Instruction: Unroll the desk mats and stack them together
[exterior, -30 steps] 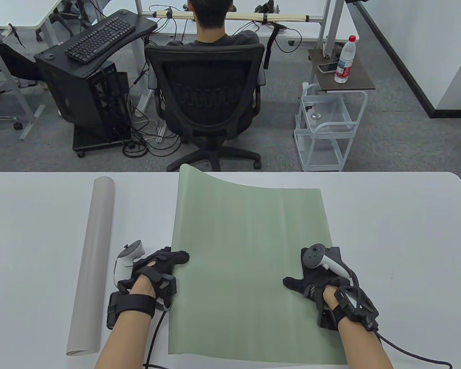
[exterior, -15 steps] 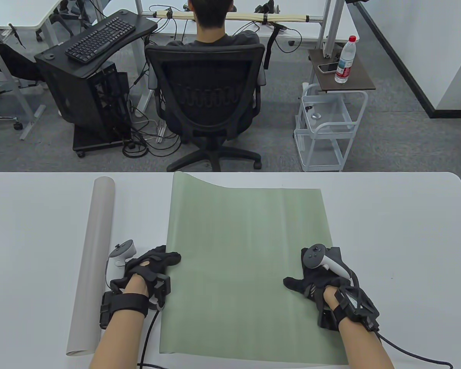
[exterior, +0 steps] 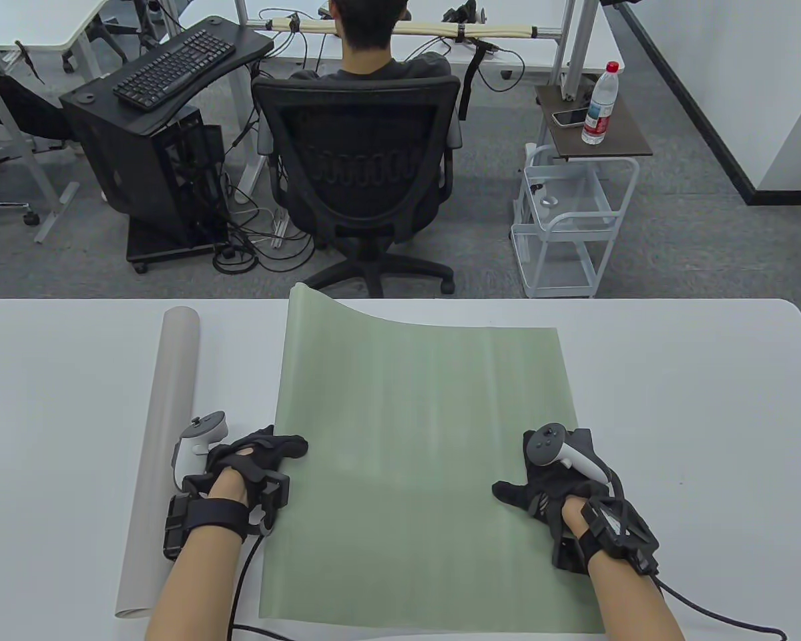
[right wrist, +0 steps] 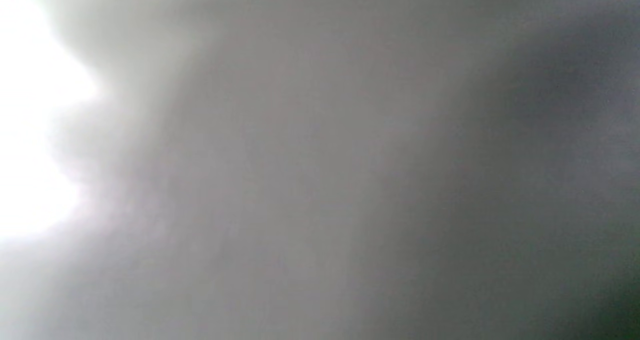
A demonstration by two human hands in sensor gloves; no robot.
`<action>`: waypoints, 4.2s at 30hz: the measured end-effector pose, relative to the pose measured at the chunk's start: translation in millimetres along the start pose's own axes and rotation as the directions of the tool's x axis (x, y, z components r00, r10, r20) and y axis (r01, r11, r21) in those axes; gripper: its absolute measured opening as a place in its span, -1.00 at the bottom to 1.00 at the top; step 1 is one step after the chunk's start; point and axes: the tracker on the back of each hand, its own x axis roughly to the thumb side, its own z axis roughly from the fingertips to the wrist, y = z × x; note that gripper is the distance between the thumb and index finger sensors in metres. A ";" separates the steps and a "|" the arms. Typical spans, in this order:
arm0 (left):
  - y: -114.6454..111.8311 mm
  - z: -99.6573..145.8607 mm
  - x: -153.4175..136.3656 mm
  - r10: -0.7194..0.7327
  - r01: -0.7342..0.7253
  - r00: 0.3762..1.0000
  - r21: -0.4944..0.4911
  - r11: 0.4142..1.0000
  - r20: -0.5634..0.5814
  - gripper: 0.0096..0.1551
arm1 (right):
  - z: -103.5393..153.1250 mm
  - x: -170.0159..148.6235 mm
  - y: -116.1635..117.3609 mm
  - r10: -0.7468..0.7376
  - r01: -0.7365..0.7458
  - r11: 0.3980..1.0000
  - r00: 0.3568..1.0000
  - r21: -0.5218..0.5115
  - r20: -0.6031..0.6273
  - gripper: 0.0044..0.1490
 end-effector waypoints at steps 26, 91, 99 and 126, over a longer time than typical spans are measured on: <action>28.6 14.5 -3.1 0.002 0.008 0.997 0.142 0.990 -0.076 -0.30 | -0.5 -0.4 -0.6 -0.010 0.010 1.000 1.000 0.010 0.006 0.30; 74.1 6.7 64.0 -0.333 0.386 0.923 0.463 0.798 -0.195 0.05 | -0.7 0.0 0.2 -0.004 0.004 1.000 1.000 -0.007 0.017 0.30; 85.3 -0.8 68.1 -0.367 0.428 0.903 0.511 0.745 -0.223 -0.03 | -0.7 0.3 0.5 -0.003 0.003 1.000 1.000 -0.010 0.017 0.30; 67.6 -29.8 68.2 -0.622 0.858 0.513 0.377 0.349 -0.591 -0.28 | -0.2 0.7 0.7 0.007 -0.007 1.000 1.000 -0.016 0.005 0.29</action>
